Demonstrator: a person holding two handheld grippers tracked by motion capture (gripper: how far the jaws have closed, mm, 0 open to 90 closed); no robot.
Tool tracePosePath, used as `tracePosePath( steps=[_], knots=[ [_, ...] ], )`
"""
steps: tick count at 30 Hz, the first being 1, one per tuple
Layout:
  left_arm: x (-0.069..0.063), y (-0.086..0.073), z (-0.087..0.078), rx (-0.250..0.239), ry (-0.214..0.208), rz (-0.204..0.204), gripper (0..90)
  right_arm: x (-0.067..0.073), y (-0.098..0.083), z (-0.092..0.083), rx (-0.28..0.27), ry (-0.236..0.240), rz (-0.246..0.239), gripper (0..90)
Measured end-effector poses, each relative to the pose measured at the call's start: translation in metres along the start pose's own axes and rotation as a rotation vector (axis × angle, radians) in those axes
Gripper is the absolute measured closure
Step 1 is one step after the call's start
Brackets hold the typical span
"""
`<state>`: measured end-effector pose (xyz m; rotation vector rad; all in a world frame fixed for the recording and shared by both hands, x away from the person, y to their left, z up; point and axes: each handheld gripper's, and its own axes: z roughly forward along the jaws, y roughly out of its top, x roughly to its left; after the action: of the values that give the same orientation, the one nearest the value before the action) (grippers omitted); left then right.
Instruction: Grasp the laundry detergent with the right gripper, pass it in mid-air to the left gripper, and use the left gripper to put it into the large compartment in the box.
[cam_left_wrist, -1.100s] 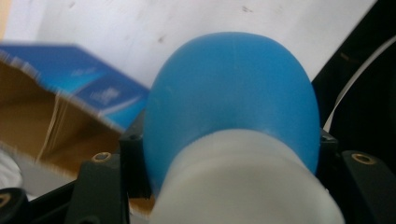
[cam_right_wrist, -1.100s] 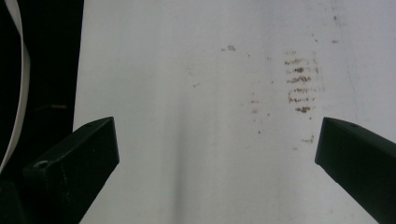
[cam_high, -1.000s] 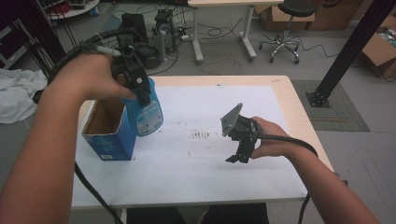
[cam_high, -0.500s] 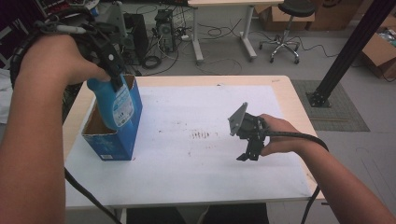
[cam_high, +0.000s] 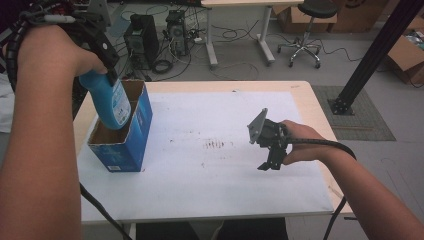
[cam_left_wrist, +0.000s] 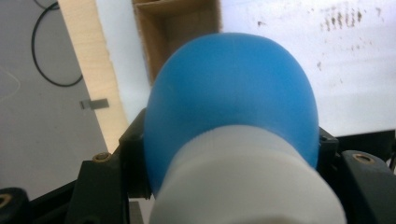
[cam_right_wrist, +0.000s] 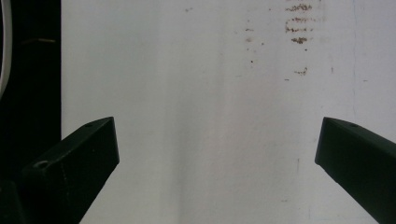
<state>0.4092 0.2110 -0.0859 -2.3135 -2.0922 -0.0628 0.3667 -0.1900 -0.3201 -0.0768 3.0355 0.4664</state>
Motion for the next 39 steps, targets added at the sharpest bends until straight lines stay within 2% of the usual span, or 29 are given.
tracePosePath(
  steps=[6,12,21,22,27,31,32,34,35,38,39],
  knots=[
    [0.012,0.004,0.006,-0.003,-0.005,-0.060,38.1,-0.001,-0.002,-0.002,0.016,-0.002,0.003,0.0],
    [0.020,0.008,0.017,0.004,0.005,-0.087,38.1,-0.002,-0.002,-0.003,0.018,-0.004,0.007,0.0],
    [0.027,0.013,0.042,0.023,-0.009,-0.079,38.1,-0.002,-0.002,-0.001,0.031,0.002,0.006,0.0],
    [0.027,0.014,0.049,0.030,-0.011,-0.077,38.1,-0.002,-0.002,-0.001,0.031,0.003,0.009,0.0],
    [0.028,0.016,0.063,0.041,-0.002,-0.074,38.1,-0.002,-0.002,-0.002,0.034,0.003,0.009,0.0],
    [0.032,0.017,0.082,0.047,-0.013,-0.074,38.0,-0.001,-0.001,-0.004,0.045,0.003,0.008,0.0],
    [0.032,0.017,0.082,0.047,-0.013,-0.074,38.1,0.000,0.000,-0.004,0.046,0.002,0.007,0.0],
    [0.033,0.016,0.095,0.046,-0.019,-0.079,38.0,0.000,0.000,-0.004,0.050,0.002,0.005,0.0],
    [0.033,0.016,0.095,0.046,-0.019,-0.079,38.0,0.000,0.000,-0.004,0.050,0.002,0.005,0.0],
    [0.034,0.016,0.116,0.053,-0.029,-0.077,38.1,0.001,0.001,-0.005,0.045,-0.001,0.009,0.0],
    [0.034,0.016,0.116,0.053,-0.029,-0.077,38.0,0.001,0.001,-0.005,0.044,-0.001,0.010,0.0]
  ],
)
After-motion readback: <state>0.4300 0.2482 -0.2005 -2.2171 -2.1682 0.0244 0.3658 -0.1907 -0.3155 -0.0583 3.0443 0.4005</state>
